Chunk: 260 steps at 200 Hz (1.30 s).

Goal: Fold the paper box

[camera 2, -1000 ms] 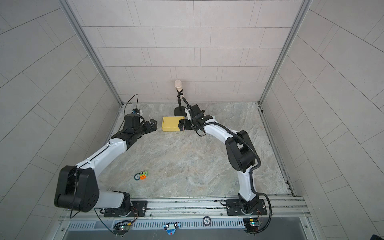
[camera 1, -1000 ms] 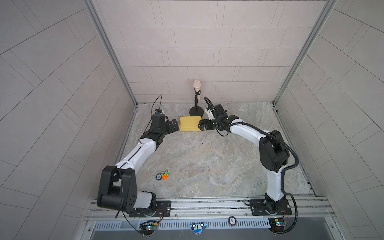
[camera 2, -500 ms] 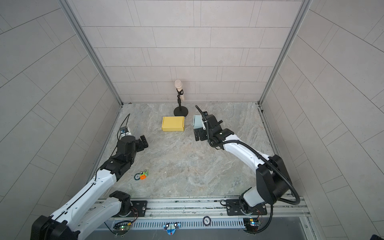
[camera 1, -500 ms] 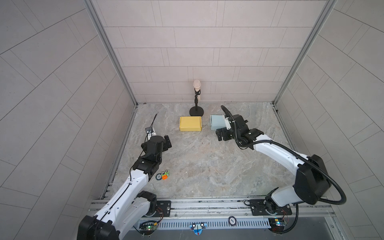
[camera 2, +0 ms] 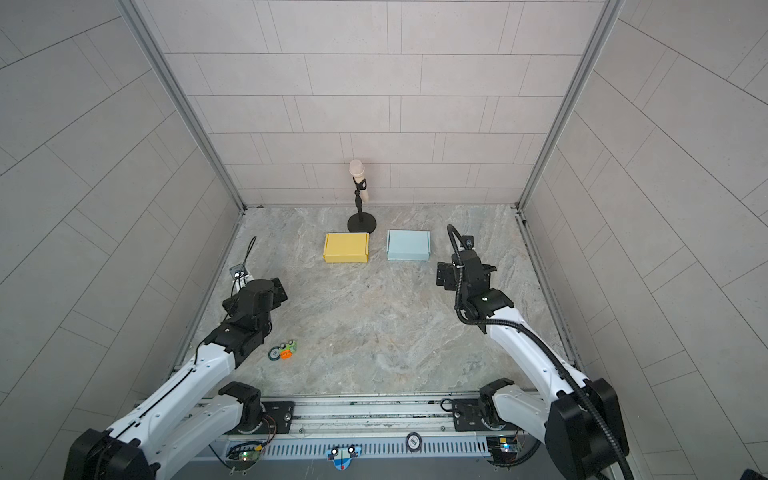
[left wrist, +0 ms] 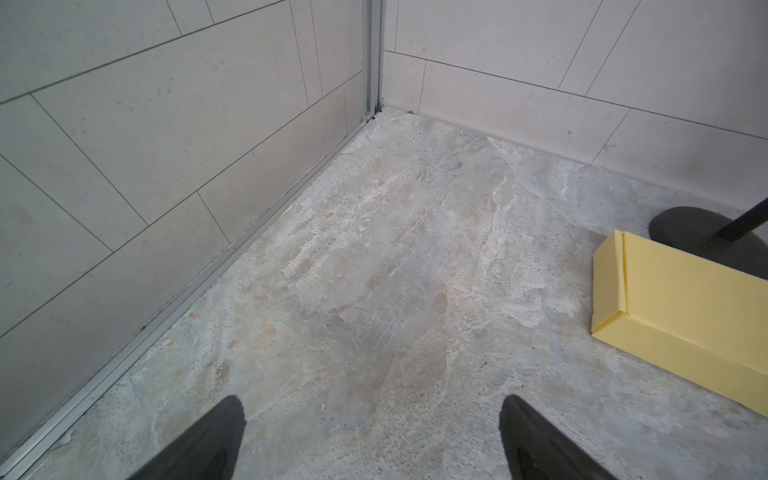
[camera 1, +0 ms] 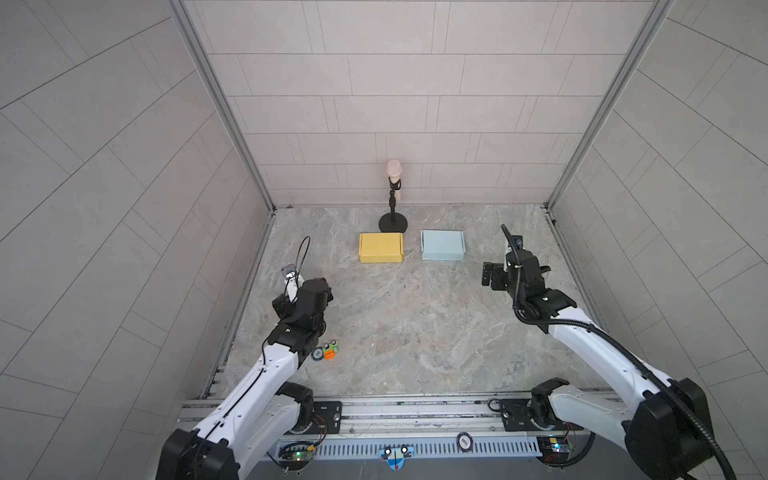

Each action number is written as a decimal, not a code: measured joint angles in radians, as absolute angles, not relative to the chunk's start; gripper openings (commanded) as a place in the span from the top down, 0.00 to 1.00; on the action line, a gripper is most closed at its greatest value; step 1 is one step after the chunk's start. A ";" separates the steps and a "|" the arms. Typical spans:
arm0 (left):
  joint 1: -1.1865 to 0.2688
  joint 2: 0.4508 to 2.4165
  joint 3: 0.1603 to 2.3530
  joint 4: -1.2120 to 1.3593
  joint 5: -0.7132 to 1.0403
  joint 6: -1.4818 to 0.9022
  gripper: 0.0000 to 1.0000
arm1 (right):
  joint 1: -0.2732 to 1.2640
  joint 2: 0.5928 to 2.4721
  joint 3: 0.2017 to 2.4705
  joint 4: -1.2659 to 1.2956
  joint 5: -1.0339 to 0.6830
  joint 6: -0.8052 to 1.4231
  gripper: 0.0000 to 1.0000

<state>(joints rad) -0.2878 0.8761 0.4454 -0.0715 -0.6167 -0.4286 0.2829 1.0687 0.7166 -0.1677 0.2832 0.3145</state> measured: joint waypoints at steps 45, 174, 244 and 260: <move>-0.281 0.910 0.420 0.052 -0.654 -0.335 0.00 | 0.119 1.003 0.556 -0.036 0.330 0.274 0.00; -0.187 1.252 0.293 0.694 -0.602 -0.110 0.00 | 0.025 1.287 0.330 0.611 0.268 0.175 0.01; -0.175 1.293 0.291 0.858 -0.567 -0.044 0.00 | -0.020 1.429 0.337 0.756 0.180 0.171 0.01; -0.175 1.249 0.278 0.850 -0.569 -0.044 0.00 | -0.001 1.489 0.373 0.752 0.177 0.152 0.01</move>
<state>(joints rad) -0.1749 1.2491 0.2783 0.8501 -0.5686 -0.0441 -0.0006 1.4895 0.3729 0.7521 0.1768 0.1520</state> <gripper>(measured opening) 0.998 0.992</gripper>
